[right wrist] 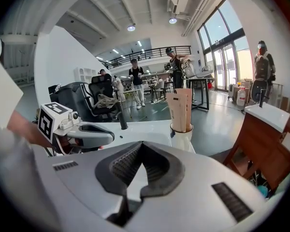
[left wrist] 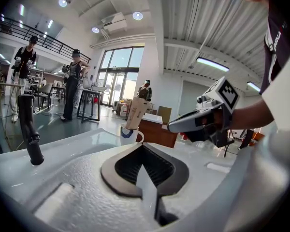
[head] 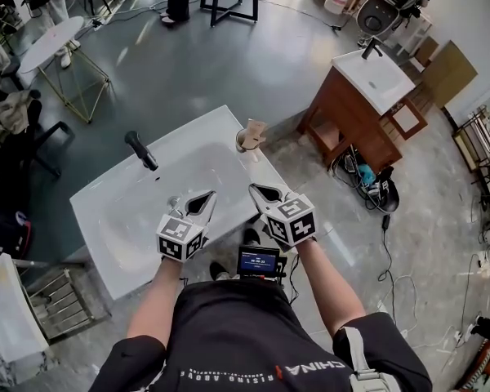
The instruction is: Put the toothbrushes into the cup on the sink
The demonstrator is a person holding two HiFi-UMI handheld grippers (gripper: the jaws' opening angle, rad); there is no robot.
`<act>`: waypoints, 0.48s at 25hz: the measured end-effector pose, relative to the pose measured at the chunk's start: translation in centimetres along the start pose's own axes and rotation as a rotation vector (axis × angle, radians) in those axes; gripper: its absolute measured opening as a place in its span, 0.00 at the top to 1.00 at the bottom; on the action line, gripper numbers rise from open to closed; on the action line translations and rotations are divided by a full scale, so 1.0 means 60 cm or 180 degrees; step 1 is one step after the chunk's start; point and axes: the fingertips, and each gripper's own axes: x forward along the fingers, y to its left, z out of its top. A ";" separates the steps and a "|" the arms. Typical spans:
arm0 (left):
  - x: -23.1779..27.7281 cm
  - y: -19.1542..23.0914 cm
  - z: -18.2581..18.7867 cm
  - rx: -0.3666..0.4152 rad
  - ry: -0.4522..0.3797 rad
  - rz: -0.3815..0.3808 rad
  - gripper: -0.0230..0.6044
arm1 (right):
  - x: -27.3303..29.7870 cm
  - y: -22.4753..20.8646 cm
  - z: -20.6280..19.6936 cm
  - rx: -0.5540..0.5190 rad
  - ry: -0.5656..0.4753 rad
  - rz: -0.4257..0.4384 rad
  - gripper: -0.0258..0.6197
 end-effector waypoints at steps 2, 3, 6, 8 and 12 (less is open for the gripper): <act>0.000 0.000 0.001 0.0019 -0.0004 0.0002 0.96 | -0.001 0.000 0.000 0.0012 -0.0012 -0.0007 0.95; 0.001 0.000 0.001 0.0023 -0.0010 0.0007 0.96 | -0.001 0.000 0.000 0.0017 -0.0017 -0.0009 0.95; 0.004 -0.003 0.001 0.0041 -0.0018 0.0017 0.96 | -0.003 0.000 -0.002 0.0015 -0.0028 -0.0008 0.95; 0.004 -0.005 0.002 0.0061 -0.0019 0.0014 0.96 | -0.003 0.001 0.000 0.0014 -0.0040 -0.0004 0.95; 0.000 -0.006 0.004 0.0086 -0.0023 -0.0017 0.96 | -0.002 0.005 0.005 0.0016 -0.0056 -0.0005 0.95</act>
